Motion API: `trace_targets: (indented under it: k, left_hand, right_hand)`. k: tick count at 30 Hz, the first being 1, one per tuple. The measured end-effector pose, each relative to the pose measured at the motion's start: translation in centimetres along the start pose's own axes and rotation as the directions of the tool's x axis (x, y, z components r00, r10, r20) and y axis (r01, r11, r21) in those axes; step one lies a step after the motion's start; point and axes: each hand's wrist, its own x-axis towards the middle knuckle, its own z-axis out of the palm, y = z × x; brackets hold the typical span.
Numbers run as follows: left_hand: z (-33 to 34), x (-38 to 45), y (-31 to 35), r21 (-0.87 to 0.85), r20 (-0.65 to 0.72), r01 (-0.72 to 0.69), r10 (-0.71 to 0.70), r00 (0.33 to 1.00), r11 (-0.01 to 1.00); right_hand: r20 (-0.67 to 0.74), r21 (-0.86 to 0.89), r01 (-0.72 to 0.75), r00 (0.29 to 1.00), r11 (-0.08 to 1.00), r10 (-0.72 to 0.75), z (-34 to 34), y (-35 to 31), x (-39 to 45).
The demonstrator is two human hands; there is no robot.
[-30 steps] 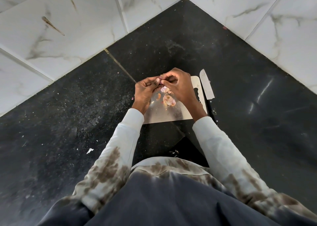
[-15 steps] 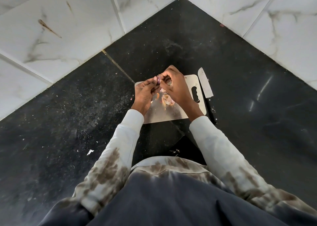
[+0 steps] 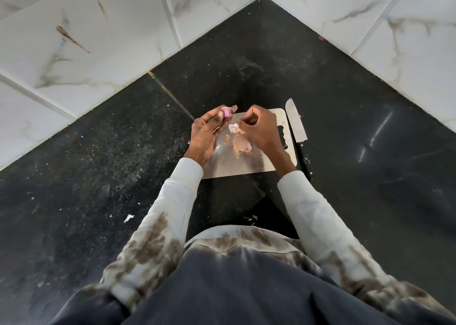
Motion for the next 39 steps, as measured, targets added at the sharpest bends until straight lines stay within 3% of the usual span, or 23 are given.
trace_targets:
  k: [5,9,27,34,39]
  left_hand:
    - [-0.5,0.2,-0.8,0.057,-0.011,0.027,-0.026,1.000,0.998]
    - [-0.6,0.4,-1.4,0.164,-0.001,0.022,-0.023,1.000,0.986]
    - [1.2,0.0,-0.7,0.311,-0.080,-0.065,0.094,0.992,0.948]
    - [1.6,-0.1,-0.9,0.210,-0.017,-0.071,0.077,0.997,0.975]
    - [1.6,0.4,-0.8,0.158,-0.035,-0.071,0.077,0.996,0.985]
  right_hand:
    - [0.068,0.006,-0.071,0.995,0.997,0.070,0.4,1.0,-0.5]
    - [0.047,0.088,-0.040,0.998,0.995,0.036,0.2,0.0,-0.1]
    - [-0.135,0.023,0.010,0.991,1.000,-0.006,1.0,-1.3,-0.1]
    - [-0.200,0.123,-0.036,0.978,0.992,0.060,1.3,-1.1,-0.3]
    - [-0.128,0.196,-0.075,0.987,0.978,0.102,0.3,-1.0,-0.2]
